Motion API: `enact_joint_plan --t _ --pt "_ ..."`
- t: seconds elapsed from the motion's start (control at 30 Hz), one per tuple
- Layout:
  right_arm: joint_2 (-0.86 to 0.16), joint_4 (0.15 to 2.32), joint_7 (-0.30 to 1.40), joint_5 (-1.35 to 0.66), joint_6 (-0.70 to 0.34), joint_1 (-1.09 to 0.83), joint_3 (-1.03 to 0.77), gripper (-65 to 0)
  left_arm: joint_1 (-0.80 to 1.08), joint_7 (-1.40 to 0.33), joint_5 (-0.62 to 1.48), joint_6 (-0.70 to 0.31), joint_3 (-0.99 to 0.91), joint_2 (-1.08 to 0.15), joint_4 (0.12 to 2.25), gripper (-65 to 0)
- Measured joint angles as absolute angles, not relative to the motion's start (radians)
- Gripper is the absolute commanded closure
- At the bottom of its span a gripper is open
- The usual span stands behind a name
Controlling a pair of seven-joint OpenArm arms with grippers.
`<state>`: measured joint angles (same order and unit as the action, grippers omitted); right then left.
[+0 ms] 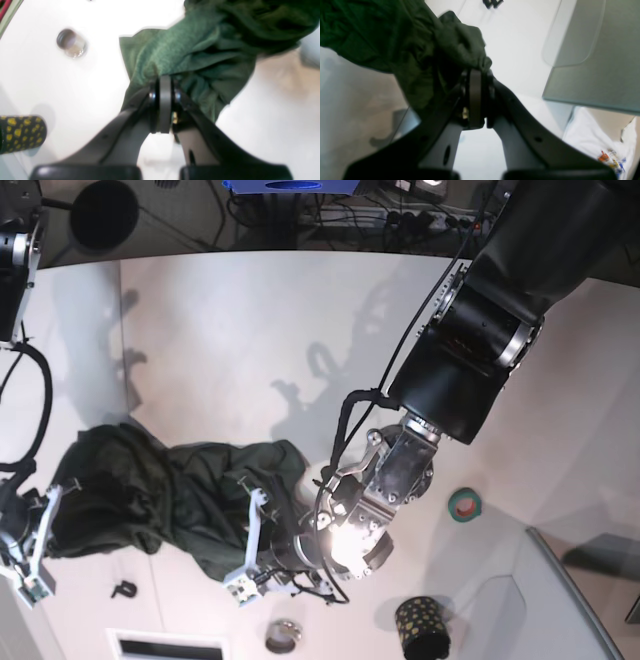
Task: Layout the t-shirt on the table in an organized manner, then fold the t-shirt properly
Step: 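Drag the held shirt part with the left gripper away from the right gripper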
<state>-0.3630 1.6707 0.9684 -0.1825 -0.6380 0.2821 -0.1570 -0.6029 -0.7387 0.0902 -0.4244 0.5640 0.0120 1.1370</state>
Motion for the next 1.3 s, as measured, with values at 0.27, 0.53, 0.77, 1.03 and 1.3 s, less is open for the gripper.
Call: enact_joint_plan --t 0.27,0.53,0.77,1.03,1.3 --pt "-0.312 1.800 1.054 -0.179 -0.635 0.170 -0.199 -0.2 -0.360 -0.852 0.094 -0.427 0.568 -0.215 1.468 0.0" --pt "-0.216 1.796 1.046 -0.187 -0.636 0.000 -0.319 -0.2 -0.132 -0.830 0.102 -0.434 0.573 -0.374 1.660 0.0" --pt "-0.182 1.794 1.044 -0.182 -0.636 -0.058 -0.360 -0.2 -0.067 -0.845 0.091 -0.434 0.573 -0.447 1.643 0.0" --pt "-0.128 1.793 1.045 -0.180 -0.636 -0.057 -0.363 -0.2 -0.064 -0.850 0.097 -0.434 0.573 -0.459 1.649 0.0" --pt "-0.126 1.793 1.044 -0.180 -0.636 -0.056 -0.362 -0.2 -0.030 -0.842 -0.089 -0.434 0.570 -0.453 1.720 -12.2"
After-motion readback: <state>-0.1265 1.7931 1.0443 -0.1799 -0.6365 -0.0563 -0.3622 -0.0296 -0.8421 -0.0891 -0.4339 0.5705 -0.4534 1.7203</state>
